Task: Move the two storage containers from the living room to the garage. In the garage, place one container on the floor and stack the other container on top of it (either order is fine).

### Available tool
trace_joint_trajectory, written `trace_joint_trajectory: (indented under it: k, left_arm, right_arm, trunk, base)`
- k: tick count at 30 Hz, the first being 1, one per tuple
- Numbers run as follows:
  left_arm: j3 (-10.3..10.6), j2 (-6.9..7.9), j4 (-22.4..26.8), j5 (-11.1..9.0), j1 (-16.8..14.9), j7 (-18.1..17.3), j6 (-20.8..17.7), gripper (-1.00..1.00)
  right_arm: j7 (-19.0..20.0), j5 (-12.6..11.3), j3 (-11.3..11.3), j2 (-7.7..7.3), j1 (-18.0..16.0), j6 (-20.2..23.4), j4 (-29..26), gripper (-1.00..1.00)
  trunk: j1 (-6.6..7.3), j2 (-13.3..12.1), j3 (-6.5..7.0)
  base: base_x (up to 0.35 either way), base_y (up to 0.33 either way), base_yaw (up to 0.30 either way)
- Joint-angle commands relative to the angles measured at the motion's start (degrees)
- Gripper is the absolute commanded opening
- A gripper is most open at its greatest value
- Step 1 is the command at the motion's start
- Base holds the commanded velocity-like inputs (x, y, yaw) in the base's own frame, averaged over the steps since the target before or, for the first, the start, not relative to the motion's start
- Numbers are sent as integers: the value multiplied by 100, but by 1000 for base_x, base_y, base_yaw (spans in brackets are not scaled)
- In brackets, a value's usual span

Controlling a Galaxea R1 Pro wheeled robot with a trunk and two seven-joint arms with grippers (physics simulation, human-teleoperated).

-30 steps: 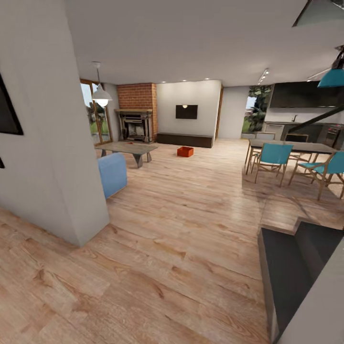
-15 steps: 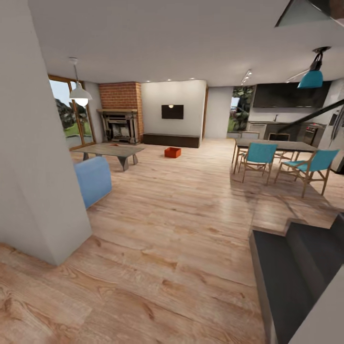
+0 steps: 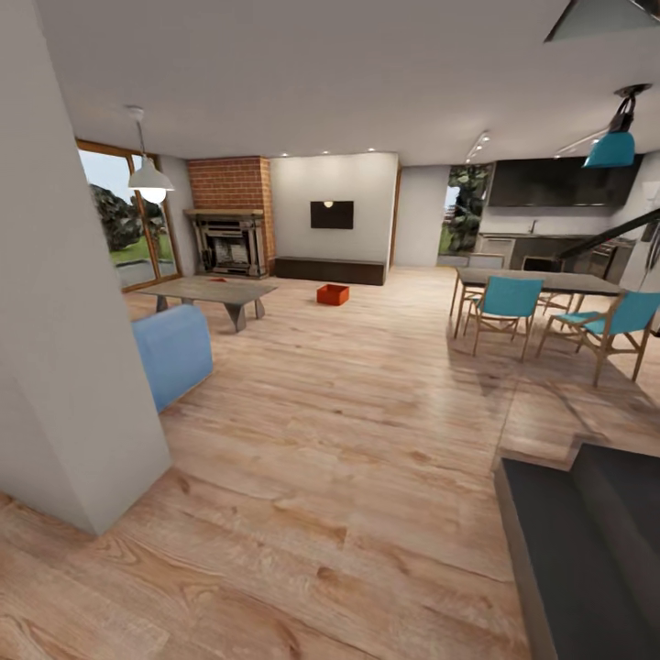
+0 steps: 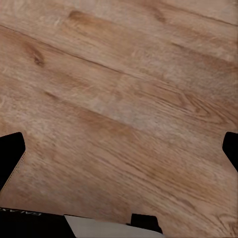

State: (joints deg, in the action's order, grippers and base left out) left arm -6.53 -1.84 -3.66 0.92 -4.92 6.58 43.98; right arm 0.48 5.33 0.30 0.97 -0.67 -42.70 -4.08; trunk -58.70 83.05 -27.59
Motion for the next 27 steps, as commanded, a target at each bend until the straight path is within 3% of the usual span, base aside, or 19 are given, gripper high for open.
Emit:
trace_joint_trajectory:
  k: [1, 21, 27]
  left_arm:
    - [-24, 0, -21, 13, -9, 9, 31, 100]
    - [-24, -1, -21, 15, -9, 15, 31, 100]
    - [-24, -1, -20, 21, -9, 10, 31, 100]
  right_arm:
    - [-4, 25, -3, 0, -4, -15, 4, 100]
    - [43, 39, 0, 0, -4, 1, 4, 100]
    - [50, 39, 4, 0, -4, 7, 4, 100]
  trunk:
    - [-3, 3, -6]
    - [-3, 3, -6]
    - [-3, 3, -2]
  base:
    - [325, 93, 0]
    - [325, 31, -1]
    - [325, 0, -155]
